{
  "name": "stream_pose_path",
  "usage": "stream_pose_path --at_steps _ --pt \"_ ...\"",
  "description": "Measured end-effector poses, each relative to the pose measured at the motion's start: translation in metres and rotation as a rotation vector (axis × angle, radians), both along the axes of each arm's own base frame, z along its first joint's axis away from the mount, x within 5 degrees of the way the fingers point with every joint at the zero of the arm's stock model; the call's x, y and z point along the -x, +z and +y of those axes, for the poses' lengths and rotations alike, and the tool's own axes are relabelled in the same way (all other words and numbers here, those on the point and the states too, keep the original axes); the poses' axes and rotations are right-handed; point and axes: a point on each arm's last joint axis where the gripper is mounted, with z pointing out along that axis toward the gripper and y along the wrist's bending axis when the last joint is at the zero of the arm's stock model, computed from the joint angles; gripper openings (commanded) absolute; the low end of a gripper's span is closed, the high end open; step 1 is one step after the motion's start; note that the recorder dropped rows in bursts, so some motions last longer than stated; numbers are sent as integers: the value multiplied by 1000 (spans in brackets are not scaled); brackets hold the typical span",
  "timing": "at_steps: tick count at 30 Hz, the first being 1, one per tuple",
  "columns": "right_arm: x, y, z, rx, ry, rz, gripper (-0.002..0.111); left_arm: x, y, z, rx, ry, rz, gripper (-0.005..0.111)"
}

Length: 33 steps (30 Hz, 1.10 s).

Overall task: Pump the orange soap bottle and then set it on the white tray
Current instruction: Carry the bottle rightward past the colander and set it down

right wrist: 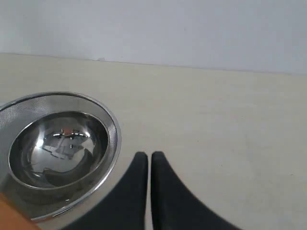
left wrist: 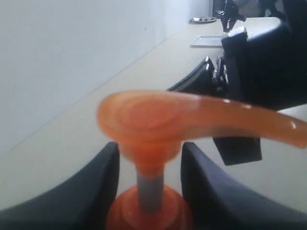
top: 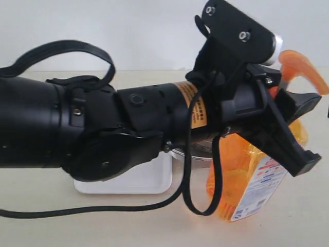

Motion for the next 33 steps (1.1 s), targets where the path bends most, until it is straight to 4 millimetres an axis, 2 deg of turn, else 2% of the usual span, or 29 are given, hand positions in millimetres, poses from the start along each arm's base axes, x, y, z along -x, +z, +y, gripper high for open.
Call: stream_pose_path --at_steps 5,9,13,16,21,25,29,33 --pt "-1 19 -6 91 -18 59 0 -7 -5 -16 10 -23 25 5" --pt "5 36 -26 125 -179 99 0 -12 -11 -25 6 -29 25 5" --pt "27 55 -36 115 -270 1 0 -18 -19 -35 0 -32 25 5" --pt "51 64 -41 102 -311 -50 0 -24 -20 -46 9 -32 20 5" --pt "90 63 -50 117 -385 -23 0 -36 -20 -67 38 -32 1 5" --pt "114 59 -51 102 -378 -15 0 -51 -22 -83 66 -24 -12 5" --pt "125 57 -48 95 -339 -16 0 -66 -23 -98 97 -11 -30 5" --pt "127 53 -47 115 -315 27 0 -83 -30 -110 85 9 -47 5"
